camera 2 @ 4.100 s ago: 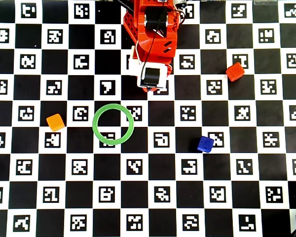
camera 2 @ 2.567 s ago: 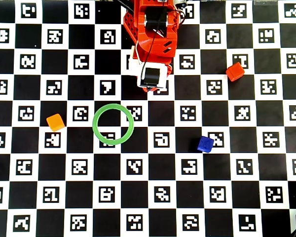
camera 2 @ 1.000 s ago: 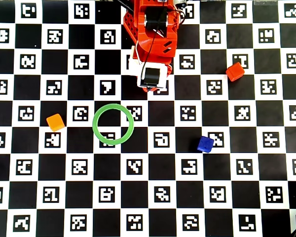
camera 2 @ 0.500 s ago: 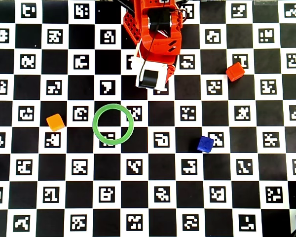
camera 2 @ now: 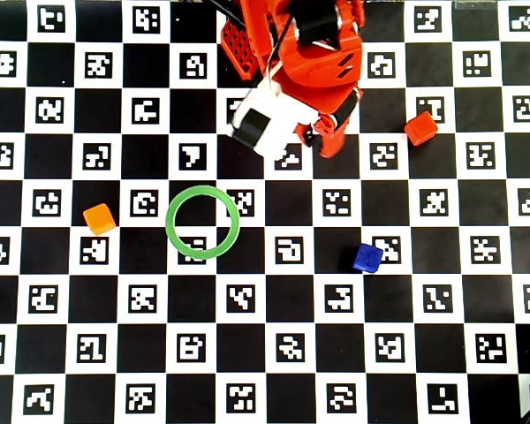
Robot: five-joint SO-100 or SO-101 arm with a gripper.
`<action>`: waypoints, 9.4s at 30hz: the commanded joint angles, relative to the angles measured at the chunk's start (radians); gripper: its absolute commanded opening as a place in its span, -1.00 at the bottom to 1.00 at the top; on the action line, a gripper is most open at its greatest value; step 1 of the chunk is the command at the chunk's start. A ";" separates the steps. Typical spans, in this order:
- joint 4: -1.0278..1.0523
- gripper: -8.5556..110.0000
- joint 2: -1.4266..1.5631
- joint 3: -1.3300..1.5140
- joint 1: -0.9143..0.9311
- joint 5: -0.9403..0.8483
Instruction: Grab the red cube then put it in the green circle then put the blue cube on top and finally the orange cube on top
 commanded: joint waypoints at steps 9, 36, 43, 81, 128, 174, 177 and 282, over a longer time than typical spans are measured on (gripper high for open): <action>0.152 -0.26 -0.233 -0.357 -0.295 0.503; -0.155 -0.14 -0.405 -0.077 -0.680 0.784; -0.238 -0.14 -0.549 -0.043 -0.683 0.838; -0.545 -0.14 -0.778 0.074 -0.716 0.882; -0.048 -0.71 -0.549 -0.256 -0.322 0.465; -0.173 -0.68 -0.782 -0.362 0.747 -0.318; -0.244 -0.68 -0.815 -0.305 0.758 -0.314; 0.156 -0.26 -0.713 -0.710 0.301 0.520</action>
